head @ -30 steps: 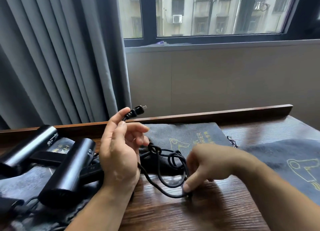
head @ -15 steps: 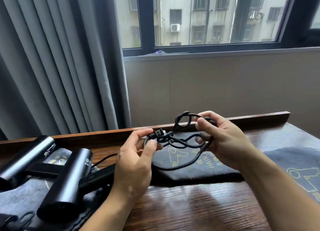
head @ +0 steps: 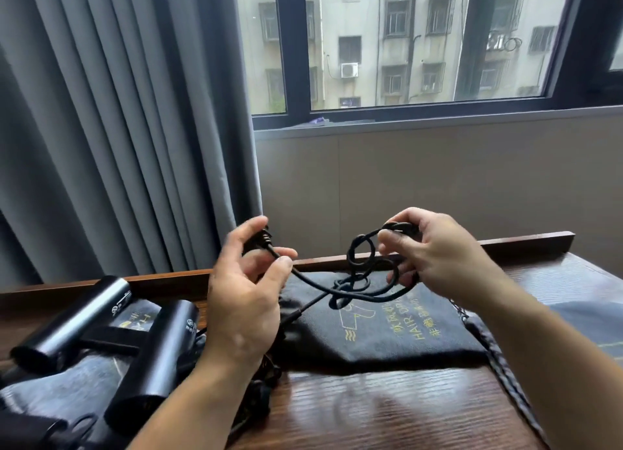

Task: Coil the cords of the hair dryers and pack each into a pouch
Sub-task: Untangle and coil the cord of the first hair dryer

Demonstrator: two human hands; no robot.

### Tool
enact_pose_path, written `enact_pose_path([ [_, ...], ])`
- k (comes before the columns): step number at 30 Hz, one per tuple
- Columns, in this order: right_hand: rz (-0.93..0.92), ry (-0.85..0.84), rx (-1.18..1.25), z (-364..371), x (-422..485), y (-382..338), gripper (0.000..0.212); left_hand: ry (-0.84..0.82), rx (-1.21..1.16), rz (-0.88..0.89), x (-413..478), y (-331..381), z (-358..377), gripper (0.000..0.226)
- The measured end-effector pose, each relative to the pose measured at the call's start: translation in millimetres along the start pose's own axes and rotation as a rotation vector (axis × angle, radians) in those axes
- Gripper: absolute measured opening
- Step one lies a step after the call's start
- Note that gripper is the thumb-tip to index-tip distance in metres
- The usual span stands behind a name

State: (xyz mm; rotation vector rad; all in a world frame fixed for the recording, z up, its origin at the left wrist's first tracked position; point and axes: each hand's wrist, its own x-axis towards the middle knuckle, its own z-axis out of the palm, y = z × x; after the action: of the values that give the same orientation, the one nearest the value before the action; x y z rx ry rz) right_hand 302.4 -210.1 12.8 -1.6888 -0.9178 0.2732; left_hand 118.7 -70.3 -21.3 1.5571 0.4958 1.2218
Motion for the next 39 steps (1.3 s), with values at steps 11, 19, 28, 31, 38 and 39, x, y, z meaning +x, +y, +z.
enact_pose_path([
  [11, -0.001, -0.117, 0.069, -16.1, -31.0, -46.8, 0.011, -0.114, 0.742, 0.437, -78.1, 60.5, -54.9, 0.023],
  [19, -0.087, -0.354, 0.073, 7.2, -87.6, -52.9, 0.021, -0.525, 0.764, 0.577, -178.9, 64.4, -57.6, 0.007],
  [28, -0.037, -0.436, 0.211, 40.2, -122.7, -40.5, 0.018, -0.973, 0.369, 0.109, -212.7, 51.3, -3.3, 0.019],
  [31, -0.028, -0.506, 0.17, 40.9, -134.0, -37.2, 0.019, -0.997, 0.323, -0.009, -232.0, 50.4, 2.4, 0.024],
  [38, 0.063, -0.549, 0.364, 44.8, -167.0, -4.1, 0.027, -0.957, 0.376, -0.208, -229.8, 28.5, -24.0, 0.018],
  [39, 0.068, -0.541, 0.396, 45.6, -170.0, 0.3, 0.027, -0.939, 0.37, -0.221, -225.4, 26.7, -28.6, 0.016],
])
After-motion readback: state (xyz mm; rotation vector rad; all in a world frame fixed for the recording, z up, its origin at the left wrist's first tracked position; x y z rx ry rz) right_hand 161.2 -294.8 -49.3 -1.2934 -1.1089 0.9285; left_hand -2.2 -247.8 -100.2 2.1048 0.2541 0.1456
